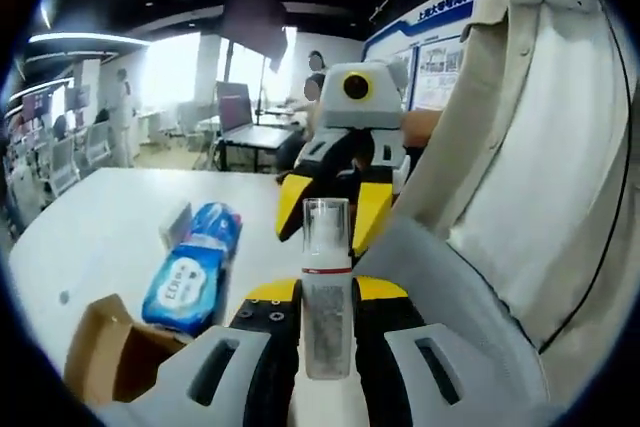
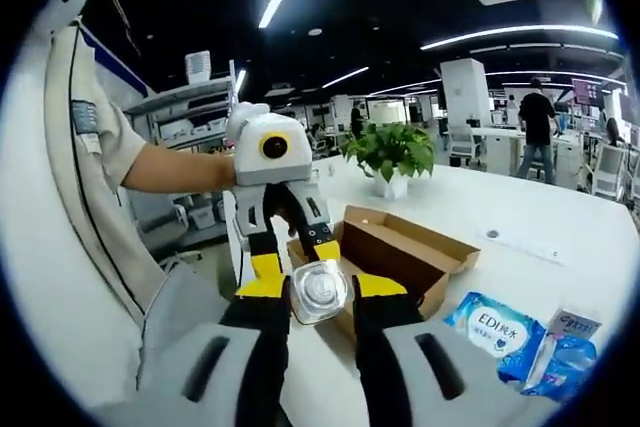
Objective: Operate the shoe box by opening the lid, removing the specified soft item, and placing it in the target area until the item is outside and the box remains undamaged.
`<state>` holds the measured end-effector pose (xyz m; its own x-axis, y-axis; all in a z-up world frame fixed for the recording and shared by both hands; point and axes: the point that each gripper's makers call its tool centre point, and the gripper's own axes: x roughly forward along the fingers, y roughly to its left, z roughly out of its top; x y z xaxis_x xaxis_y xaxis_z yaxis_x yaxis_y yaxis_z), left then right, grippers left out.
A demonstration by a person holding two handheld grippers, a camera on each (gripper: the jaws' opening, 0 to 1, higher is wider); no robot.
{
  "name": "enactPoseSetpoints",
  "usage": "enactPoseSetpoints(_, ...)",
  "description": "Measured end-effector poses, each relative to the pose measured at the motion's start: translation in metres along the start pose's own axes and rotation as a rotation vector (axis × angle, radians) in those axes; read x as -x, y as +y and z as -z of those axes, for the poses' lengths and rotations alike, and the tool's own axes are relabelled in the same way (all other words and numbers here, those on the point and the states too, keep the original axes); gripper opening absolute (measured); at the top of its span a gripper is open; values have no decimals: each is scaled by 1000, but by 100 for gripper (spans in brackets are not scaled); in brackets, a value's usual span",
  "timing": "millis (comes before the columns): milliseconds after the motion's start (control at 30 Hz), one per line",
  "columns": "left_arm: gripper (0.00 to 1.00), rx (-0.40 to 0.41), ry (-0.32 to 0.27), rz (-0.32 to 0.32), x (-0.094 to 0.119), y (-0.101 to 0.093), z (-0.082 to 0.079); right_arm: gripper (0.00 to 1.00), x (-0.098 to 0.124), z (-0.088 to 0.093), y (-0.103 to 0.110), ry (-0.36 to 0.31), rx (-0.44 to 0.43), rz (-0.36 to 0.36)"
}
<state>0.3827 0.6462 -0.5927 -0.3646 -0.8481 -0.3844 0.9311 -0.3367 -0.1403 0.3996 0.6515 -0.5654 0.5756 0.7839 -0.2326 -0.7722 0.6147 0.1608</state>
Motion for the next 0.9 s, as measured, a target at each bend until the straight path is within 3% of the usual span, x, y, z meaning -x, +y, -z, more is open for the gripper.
enactPoseSetpoints(500, 18, 18, 30, 11, -7, -1, 8, 17, -5, 3, 5, 70, 42, -16)
enactPoseSetpoints(900, 19, 9, 58, -36, -8, 7, 13, 16, -9, 2, -1, 92, 74, -38)
